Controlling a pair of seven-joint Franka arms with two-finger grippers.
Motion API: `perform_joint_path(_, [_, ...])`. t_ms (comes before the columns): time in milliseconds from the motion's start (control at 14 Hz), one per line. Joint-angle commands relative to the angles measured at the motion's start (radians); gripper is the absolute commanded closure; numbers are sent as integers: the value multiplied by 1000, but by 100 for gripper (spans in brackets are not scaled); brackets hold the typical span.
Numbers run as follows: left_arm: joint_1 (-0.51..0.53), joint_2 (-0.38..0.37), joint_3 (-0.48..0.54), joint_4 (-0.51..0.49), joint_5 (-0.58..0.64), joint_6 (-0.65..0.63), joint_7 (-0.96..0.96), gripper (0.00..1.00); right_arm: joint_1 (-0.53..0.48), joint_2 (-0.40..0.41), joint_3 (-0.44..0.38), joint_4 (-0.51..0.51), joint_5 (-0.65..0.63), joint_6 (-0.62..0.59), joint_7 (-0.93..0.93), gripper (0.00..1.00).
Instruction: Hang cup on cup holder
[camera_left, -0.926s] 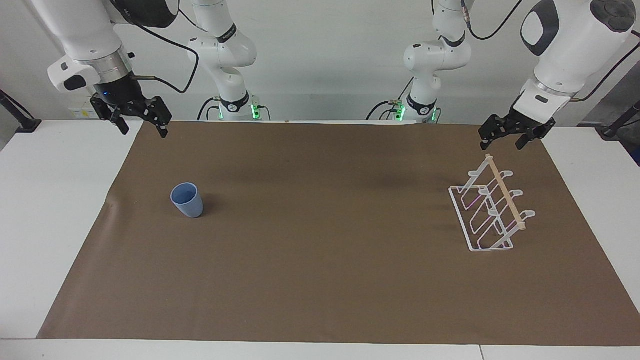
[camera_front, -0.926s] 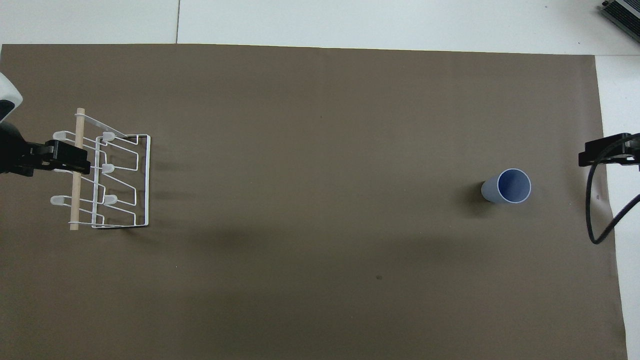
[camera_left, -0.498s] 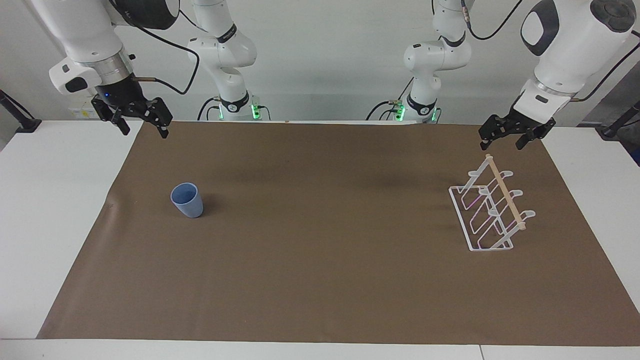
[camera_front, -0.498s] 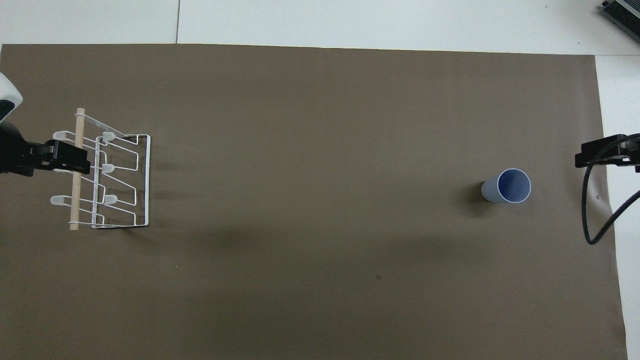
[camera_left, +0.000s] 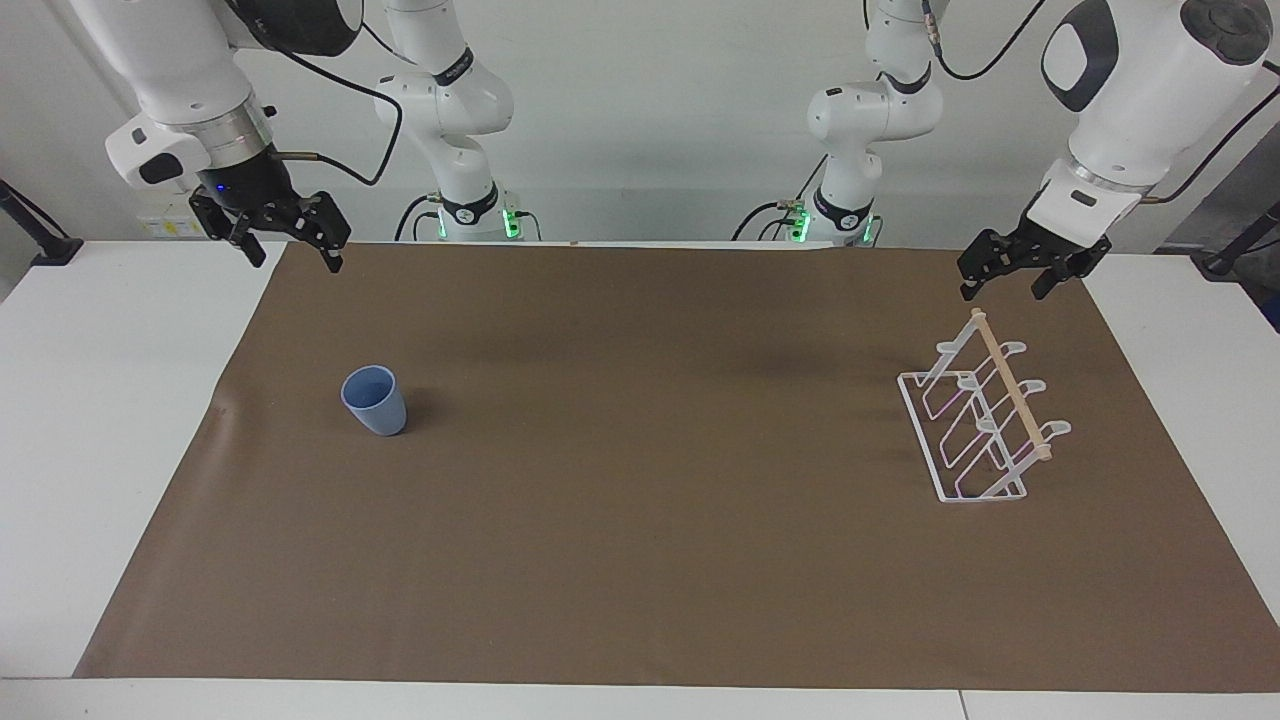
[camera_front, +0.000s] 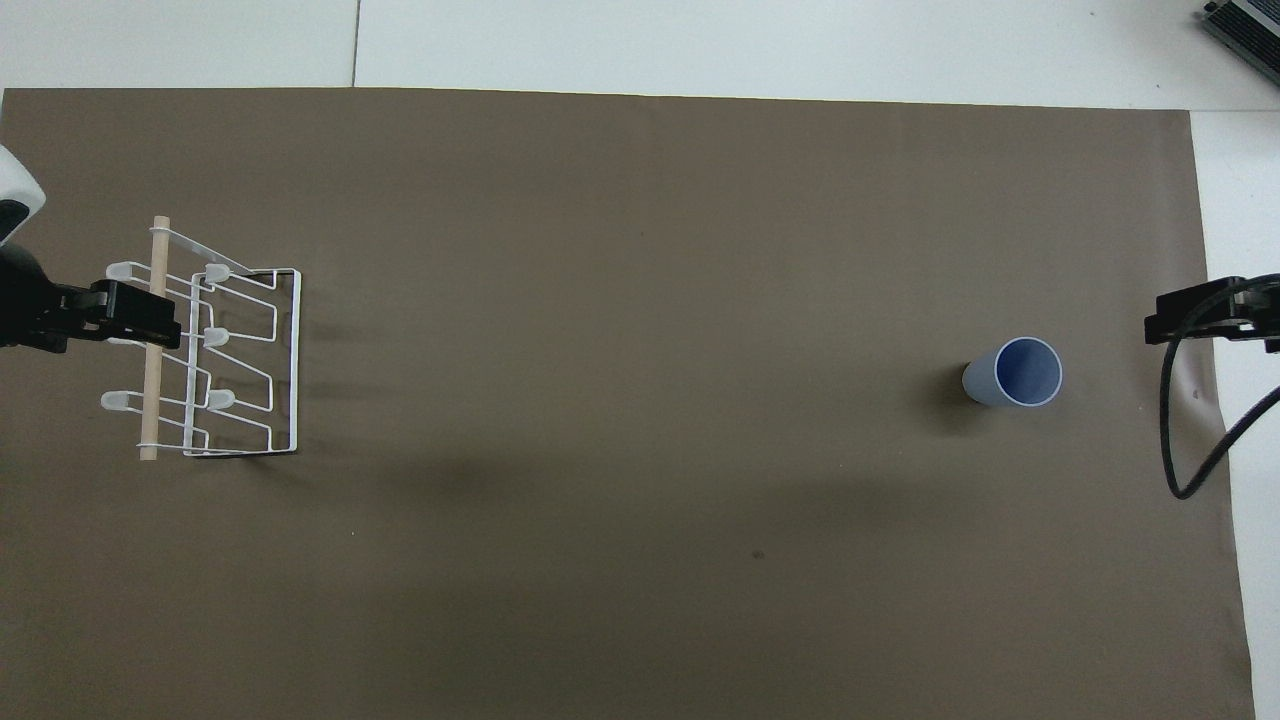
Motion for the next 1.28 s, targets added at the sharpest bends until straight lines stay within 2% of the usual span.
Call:
perform_joint_path(0, [11, -27, -5, -30, 15, 9, 8, 0, -1, -36, 6, -42, 22, -9, 0, 0])
perform_joint_path(142, [11, -27, -5, -30, 15, 9, 8, 0, 1, -39, 18, -53, 22, -15, -2, 0])
perform_joint_path(285, [11, -27, -5, -30, 15, 9, 8, 0, 14, -65, 29, -106, 91, 20, -2, 0])
perform_joint_path(356, [11, -27, -5, -30, 15, 9, 8, 0, 51, -84, 33, -155, 97, 70, 1, 0])
perform_joint_path(570, [11, -27, -5, -30, 15, 9, 8, 0, 77, -147, 33, -335, 97, 224, 0, 0])
perform_joint_path(783, [11, -27, -5, -30, 15, 9, 8, 0, 73, -138, 32, -364, 97, 250, -3, 0])
perform_joint_path(1210, [11, -27, -5, -30, 15, 9, 8, 0, 73, -122, 32, -510, 86, 422, -84, 0])
